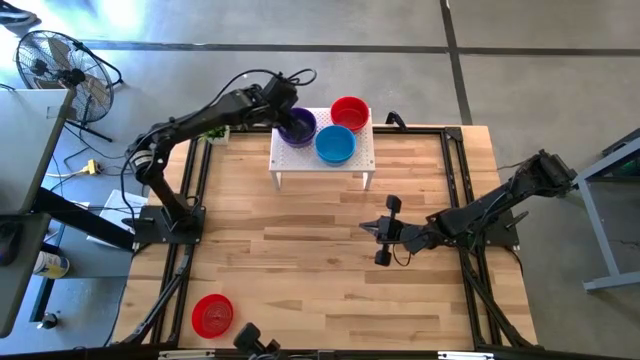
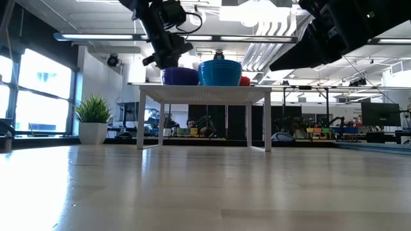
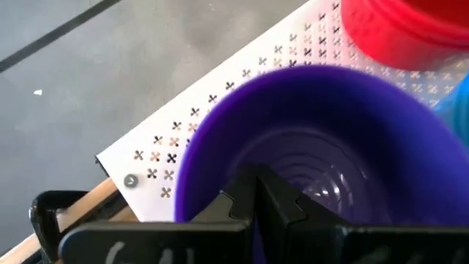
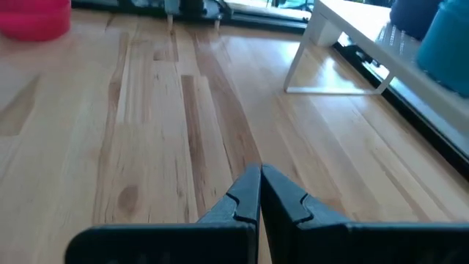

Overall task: Pick & Place Mini bowls
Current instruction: Stack the purple bowl on the purple bowl on the shelf, then adjust the stacked blue bowls

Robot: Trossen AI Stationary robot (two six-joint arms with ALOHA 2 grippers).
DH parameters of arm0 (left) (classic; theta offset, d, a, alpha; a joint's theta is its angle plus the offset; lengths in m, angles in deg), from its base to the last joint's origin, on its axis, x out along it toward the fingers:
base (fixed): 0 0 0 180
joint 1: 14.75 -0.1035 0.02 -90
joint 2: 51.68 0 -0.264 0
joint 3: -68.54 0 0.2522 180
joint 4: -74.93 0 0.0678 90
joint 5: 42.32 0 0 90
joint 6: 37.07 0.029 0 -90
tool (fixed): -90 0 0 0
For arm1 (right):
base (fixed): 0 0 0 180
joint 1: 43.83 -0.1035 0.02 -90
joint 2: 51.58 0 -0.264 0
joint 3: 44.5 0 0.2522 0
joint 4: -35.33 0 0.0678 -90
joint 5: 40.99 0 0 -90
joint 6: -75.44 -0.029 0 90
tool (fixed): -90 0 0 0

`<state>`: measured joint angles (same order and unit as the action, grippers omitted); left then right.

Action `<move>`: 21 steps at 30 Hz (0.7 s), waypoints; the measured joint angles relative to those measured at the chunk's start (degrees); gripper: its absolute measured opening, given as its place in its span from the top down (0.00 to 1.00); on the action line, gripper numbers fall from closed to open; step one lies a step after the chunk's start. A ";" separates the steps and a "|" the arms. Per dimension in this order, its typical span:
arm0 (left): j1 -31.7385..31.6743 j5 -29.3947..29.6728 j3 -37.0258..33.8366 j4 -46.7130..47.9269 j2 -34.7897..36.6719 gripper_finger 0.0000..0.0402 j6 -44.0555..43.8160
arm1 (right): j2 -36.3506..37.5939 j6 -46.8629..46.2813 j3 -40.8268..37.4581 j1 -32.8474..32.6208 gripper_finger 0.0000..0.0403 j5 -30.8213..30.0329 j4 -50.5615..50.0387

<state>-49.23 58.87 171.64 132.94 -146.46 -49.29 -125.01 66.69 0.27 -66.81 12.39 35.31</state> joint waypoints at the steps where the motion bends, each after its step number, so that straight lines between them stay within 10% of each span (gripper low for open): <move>1: 0.00 0.00 0.48 0.28 0.23 1.00 0.09 | 0.00 0.21 0.00 0.36 1.00 0.22 0.76; 11: 7.74 6.82 0.48 -1.44 5.31 1.00 2.95 | 0.00 7.12 0.43 9.76 1.00 2.79 9.29; 21: 15.27 3.51 -16.89 -19.60 15.60 1.00 8.81 | 0.00 10.76 3.50 22.60 1.00 -2.28 6.69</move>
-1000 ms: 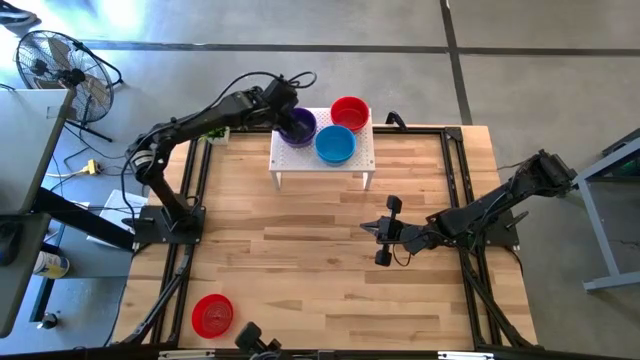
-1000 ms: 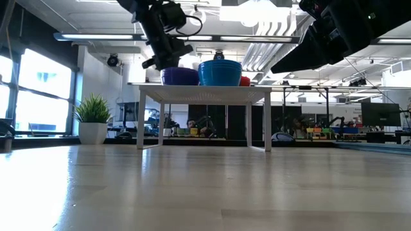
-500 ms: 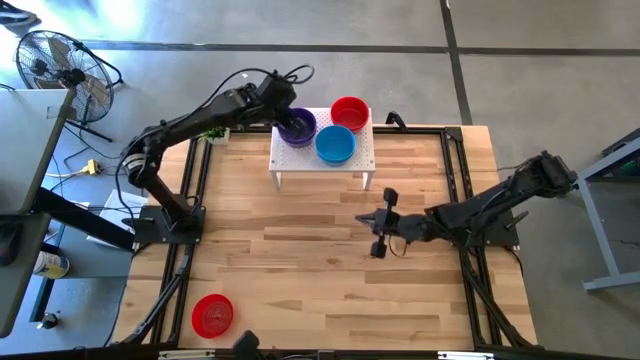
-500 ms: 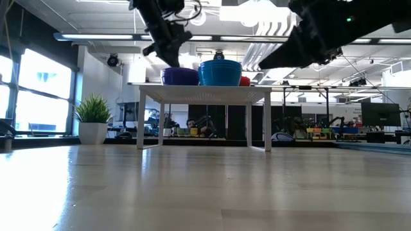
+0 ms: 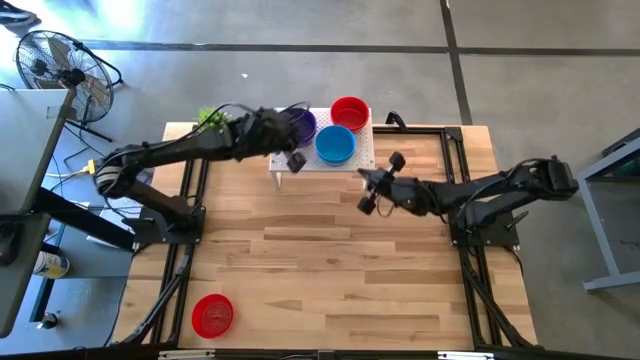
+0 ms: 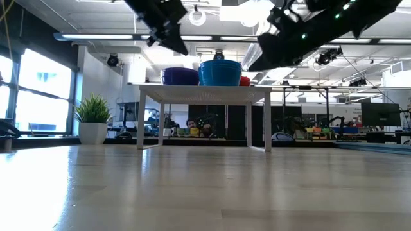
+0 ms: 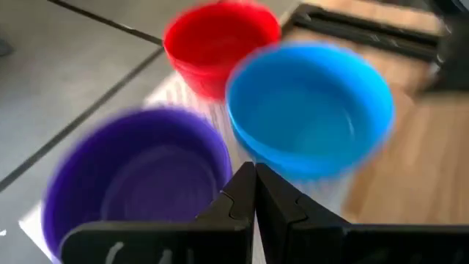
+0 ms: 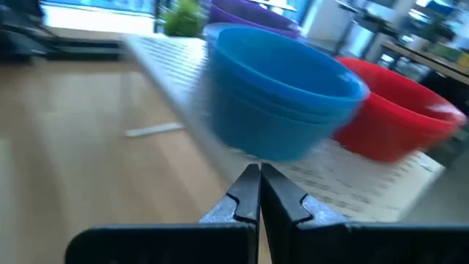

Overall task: Pick & Place Mini bowls
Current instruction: Adjust the stacked blue bowls

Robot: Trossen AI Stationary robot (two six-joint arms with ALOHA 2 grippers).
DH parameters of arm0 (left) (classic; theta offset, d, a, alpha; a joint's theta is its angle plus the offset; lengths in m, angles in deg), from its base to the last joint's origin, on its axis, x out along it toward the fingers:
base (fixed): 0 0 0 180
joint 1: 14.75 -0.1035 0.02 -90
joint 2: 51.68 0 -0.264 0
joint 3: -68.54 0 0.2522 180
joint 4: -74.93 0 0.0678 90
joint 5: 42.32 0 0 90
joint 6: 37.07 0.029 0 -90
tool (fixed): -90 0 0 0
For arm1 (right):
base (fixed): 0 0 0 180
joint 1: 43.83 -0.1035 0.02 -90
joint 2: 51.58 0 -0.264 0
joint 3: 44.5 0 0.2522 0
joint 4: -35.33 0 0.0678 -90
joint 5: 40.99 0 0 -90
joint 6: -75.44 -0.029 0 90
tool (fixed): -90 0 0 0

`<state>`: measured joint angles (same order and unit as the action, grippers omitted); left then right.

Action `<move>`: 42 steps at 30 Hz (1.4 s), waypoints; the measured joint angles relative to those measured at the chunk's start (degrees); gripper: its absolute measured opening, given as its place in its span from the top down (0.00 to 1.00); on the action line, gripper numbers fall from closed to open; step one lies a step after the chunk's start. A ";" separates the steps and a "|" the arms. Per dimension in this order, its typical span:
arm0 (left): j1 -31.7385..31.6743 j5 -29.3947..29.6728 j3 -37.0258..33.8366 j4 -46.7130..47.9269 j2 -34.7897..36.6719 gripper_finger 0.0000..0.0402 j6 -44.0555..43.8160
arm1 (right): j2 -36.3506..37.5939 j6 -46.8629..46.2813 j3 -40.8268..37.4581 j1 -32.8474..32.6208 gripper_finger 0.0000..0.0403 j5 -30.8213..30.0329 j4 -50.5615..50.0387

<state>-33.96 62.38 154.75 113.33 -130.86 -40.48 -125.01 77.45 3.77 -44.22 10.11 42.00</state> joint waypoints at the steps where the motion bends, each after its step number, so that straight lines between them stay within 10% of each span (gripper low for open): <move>1: 0.38 -0.18 -2.26 -0.73 1.57 1.00 0.36 | 0.00 0.10 0.00 1.60 1.00 0.44 -0.17; 12: 5.99 -2.16 -16.89 -10.19 14.77 1.00 1.59 | -2.14 0.52 0.04 12.62 1.00 13.33 1.99; 37: 14.13 -2.42 -17.86 -1.61 15.28 1.00 4.71 | -6.95 1.03 2.70 13.89 1.00 23.60 10.16; 42: 15.02 -12.56 -17.82 2.97 15.28 1.00 4.45 | -5.93 2.07 2.71 11.85 1.00 25.41 8.16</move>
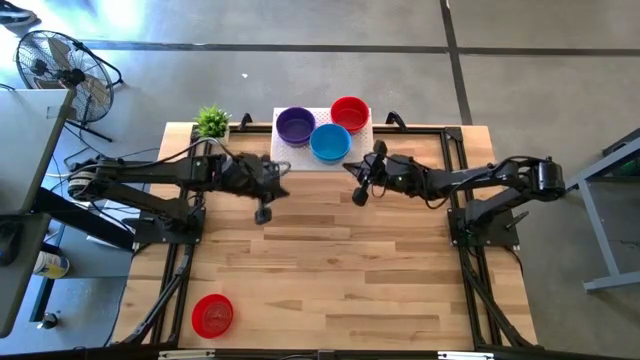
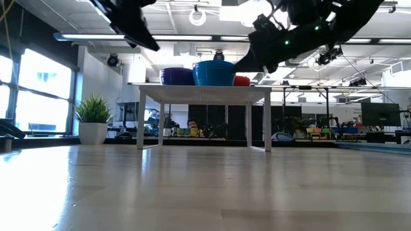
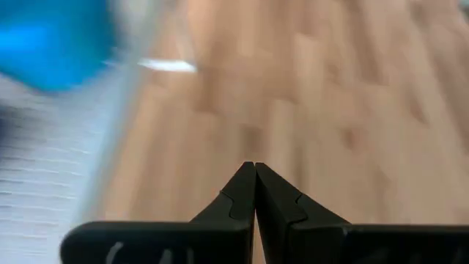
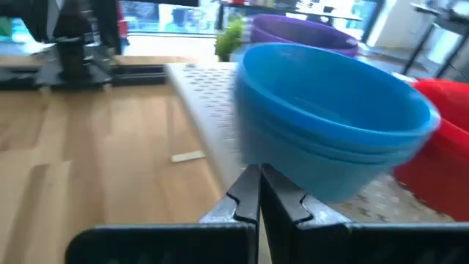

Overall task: Pick & Place Mini bowls
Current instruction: Adjust the stacked blue bowls, then stack the red bowl on the red bowl on the shelf

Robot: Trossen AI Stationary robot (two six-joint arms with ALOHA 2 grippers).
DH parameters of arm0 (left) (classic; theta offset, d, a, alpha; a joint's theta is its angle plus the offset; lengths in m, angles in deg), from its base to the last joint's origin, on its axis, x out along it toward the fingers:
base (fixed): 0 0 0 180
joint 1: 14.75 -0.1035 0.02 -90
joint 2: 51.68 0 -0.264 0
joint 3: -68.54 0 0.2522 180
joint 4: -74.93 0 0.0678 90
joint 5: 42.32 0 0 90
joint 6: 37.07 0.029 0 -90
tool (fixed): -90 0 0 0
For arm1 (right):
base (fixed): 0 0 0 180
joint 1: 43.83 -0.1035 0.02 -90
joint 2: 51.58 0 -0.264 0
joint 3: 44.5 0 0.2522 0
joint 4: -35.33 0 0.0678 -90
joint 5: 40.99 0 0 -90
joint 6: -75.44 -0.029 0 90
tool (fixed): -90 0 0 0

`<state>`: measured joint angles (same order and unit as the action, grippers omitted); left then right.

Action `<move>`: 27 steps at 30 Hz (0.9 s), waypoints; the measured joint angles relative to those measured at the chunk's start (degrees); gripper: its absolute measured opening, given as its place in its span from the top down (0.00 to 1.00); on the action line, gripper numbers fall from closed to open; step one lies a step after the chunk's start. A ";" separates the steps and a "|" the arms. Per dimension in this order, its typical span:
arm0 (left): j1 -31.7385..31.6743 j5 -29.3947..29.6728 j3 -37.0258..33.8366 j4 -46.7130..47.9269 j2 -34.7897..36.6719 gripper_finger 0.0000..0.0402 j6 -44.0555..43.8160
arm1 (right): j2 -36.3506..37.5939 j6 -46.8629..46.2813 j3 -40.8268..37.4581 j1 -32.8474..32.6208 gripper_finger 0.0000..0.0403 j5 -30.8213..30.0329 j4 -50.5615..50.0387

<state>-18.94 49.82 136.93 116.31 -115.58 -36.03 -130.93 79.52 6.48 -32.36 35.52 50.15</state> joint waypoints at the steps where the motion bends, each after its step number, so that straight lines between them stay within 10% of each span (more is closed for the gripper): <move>1: 0.89 -1.80 0.00 1.62 0.00 1.00 0.07 | 0.49 0.76 0.00 -0.96 1.00 -0.11 -0.73; 18: 28.24 4.16 0.10 15.22 -8.49 0.98 -14.65 | 2.23 -1.15 -3.12 -22.49 1.00 -11.50 -4.87; 27: 35.41 1.18 0.07 16.78 -15.29 0.73 -25.19 | 2.23 -2.15 -4.04 -28.64 1.00 -15.25 -3.65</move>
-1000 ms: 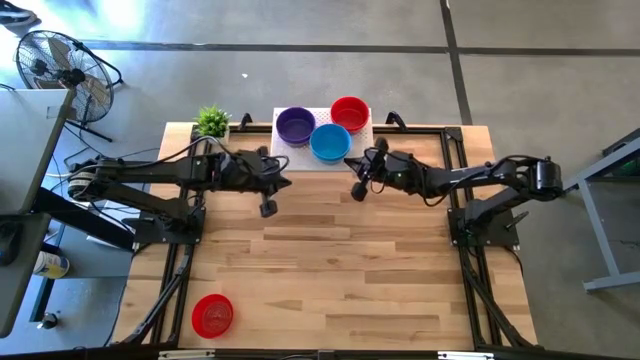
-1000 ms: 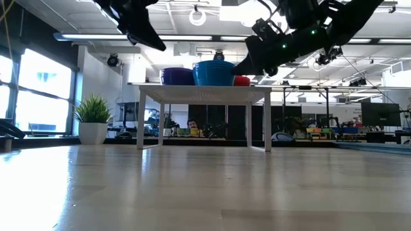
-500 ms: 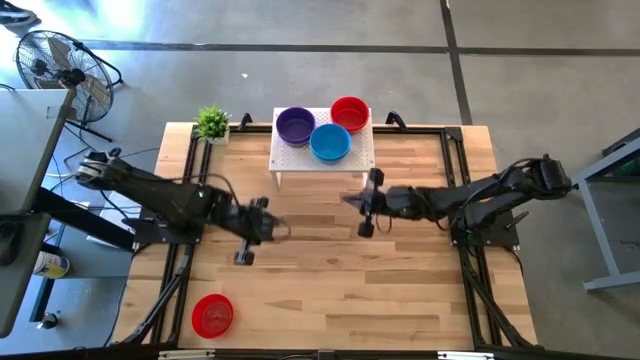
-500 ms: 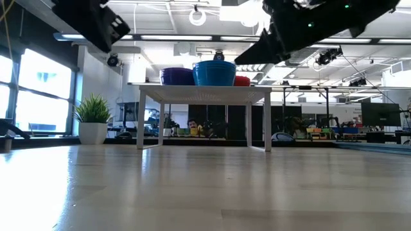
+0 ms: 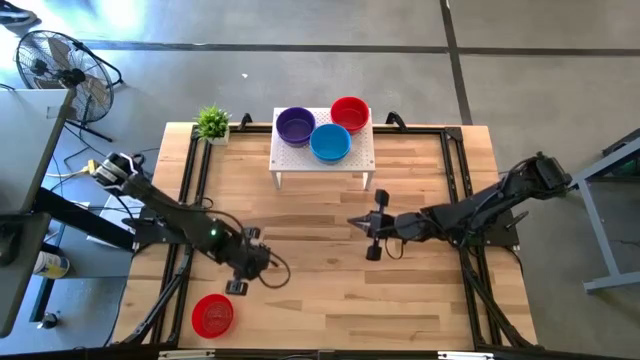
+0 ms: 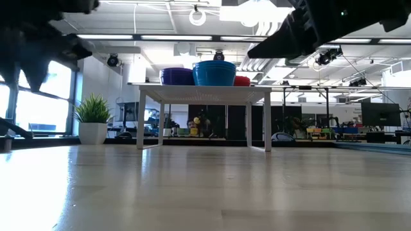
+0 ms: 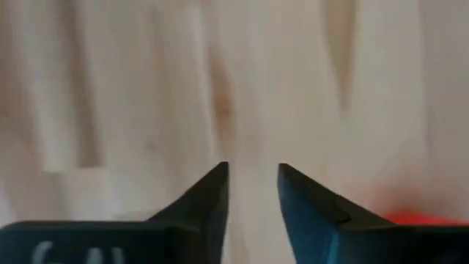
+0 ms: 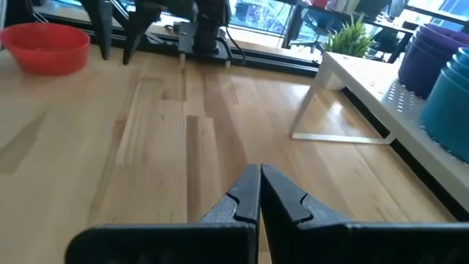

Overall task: Pick & Place Mini bowls
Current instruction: Stack the red bowl on the red bowl on the shelf

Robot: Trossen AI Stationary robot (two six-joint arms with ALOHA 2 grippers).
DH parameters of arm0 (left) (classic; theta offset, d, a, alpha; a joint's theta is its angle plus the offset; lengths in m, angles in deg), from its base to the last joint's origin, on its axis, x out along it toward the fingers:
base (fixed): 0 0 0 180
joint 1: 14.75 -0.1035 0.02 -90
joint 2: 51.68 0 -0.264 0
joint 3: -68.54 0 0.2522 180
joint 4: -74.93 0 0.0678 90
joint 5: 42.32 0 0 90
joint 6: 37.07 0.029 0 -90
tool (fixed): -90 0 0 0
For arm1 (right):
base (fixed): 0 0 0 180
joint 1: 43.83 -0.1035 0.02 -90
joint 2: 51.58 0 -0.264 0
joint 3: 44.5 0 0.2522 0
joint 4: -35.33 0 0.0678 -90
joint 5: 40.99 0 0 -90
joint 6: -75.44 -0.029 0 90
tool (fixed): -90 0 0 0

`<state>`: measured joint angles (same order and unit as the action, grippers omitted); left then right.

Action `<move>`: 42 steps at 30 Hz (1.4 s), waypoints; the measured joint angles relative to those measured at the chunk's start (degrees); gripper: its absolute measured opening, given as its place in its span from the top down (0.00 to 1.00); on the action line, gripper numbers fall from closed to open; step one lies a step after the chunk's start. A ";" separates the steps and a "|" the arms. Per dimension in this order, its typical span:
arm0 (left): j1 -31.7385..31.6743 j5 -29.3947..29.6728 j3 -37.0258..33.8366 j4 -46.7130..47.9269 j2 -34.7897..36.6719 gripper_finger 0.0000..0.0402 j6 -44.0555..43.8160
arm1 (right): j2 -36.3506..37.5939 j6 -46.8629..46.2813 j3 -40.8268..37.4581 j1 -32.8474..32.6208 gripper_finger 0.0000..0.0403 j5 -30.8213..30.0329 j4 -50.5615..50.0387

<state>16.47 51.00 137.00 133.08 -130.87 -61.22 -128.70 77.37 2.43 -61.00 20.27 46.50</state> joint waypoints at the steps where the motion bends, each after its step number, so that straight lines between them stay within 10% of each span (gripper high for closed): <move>1: 0.87 -1.10 0.00 -0.03 -0.54 0.69 -0.75 | 0.00 0.00 0.00 -0.47 1.00 -0.37 0.00; 23: 18.88 -1.97 0.00 1.84 -4.30 0.59 -21.00 | 0.00 0.00 0.00 -2.07 1.00 -0.72 0.00; 42: 20.97 -3.48 -0.07 2.02 -10.71 0.59 -23.01 | 0.00 0.00 -0.02 -2.07 1.00 -0.63 -0.20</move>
<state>37.44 47.52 136.93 135.11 -141.57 -84.23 -128.70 77.37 2.41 -63.07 19.64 46.31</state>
